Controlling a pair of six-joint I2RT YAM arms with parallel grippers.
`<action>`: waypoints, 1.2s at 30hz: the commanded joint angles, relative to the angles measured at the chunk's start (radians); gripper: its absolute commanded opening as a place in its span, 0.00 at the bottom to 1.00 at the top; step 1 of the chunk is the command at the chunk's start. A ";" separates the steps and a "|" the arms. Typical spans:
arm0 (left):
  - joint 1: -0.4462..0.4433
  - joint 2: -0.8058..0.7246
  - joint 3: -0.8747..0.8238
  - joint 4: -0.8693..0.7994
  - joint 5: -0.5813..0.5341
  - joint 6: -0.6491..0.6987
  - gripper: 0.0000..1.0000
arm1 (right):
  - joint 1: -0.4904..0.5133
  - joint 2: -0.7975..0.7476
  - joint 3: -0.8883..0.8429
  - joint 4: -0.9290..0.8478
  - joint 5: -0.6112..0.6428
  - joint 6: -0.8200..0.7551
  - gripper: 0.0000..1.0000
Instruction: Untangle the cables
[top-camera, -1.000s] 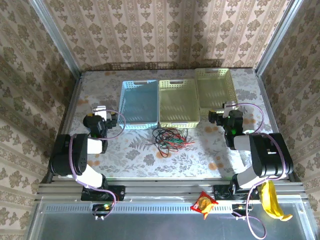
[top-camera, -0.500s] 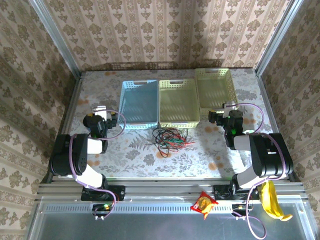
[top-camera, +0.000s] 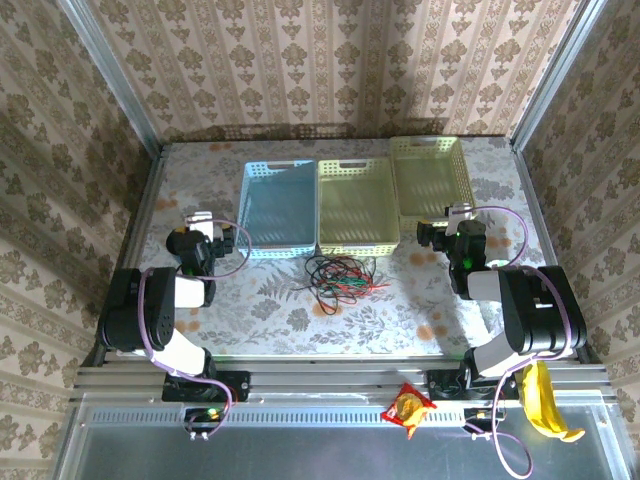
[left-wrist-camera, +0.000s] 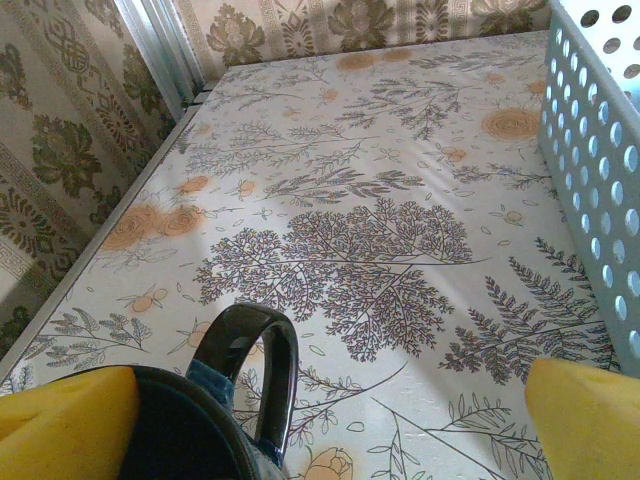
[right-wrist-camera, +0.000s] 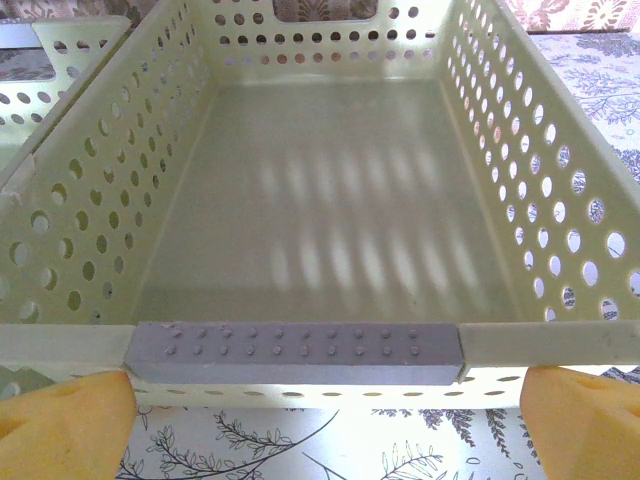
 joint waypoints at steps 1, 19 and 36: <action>-0.003 0.005 0.022 -0.004 0.003 -0.004 1.00 | 0.004 0.003 0.003 0.023 0.012 -0.001 1.00; -0.068 -0.330 0.338 -0.788 -0.159 -0.178 1.00 | -0.015 -0.125 0.111 -0.289 0.023 0.041 0.94; -0.551 -0.330 0.342 -0.868 0.001 -0.395 1.00 | 0.652 -0.240 0.478 -1.035 0.004 0.069 0.81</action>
